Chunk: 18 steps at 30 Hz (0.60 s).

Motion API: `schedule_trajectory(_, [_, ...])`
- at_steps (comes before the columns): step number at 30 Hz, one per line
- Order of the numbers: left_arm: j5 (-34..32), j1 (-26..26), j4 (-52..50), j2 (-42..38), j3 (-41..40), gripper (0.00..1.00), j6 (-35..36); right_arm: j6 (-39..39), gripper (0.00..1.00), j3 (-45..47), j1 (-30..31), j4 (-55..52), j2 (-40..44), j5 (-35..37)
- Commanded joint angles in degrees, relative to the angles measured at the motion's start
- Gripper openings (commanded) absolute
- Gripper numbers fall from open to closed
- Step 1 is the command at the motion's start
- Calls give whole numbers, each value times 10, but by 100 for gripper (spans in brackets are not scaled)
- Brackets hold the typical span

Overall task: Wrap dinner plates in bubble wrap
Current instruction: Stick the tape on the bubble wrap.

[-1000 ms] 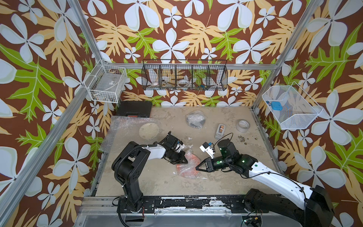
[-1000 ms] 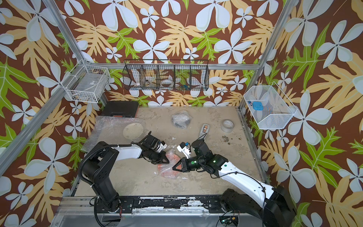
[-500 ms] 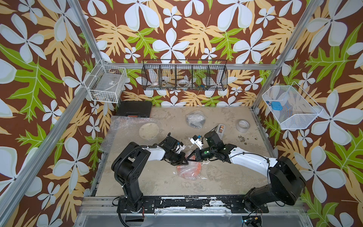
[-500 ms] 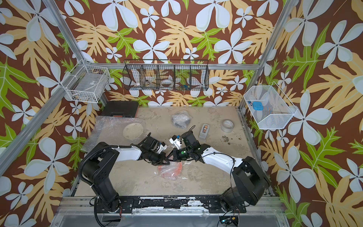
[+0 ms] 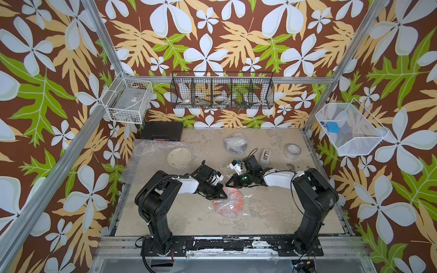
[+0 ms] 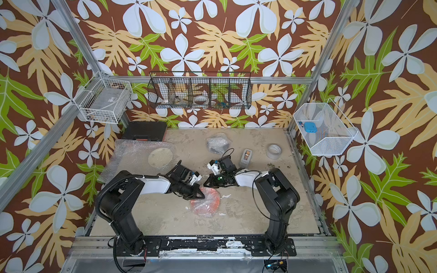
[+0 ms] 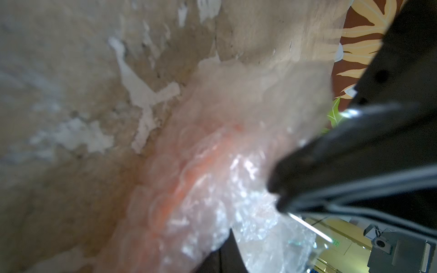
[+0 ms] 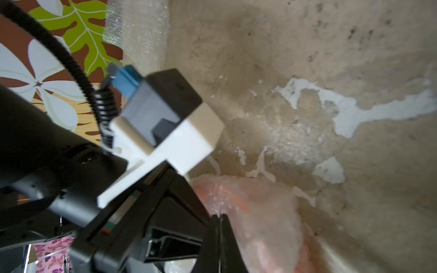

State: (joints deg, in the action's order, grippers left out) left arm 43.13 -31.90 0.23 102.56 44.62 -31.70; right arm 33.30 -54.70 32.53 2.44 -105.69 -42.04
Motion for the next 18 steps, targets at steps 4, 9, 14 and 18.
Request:
schedule_trajectory(4, [-36, -1, -61, 11, -5, 0, -3, -45, 5, 4, 1, -6, -21, 90])
schedule_trajectory(9, [-43, -2, -72, 17, -6, 0, 6, -45, 37, -15, 2, -56, 24, 199])
schedule_trajectory(14, [-51, -1, -78, 20, -9, 0, 9, -60, 46, -54, 1, -149, 46, 325])
schedule_trajectory(18, [-55, -1, -79, 19, -8, 0, 10, -66, 48, -81, 1, -197, 64, 344])
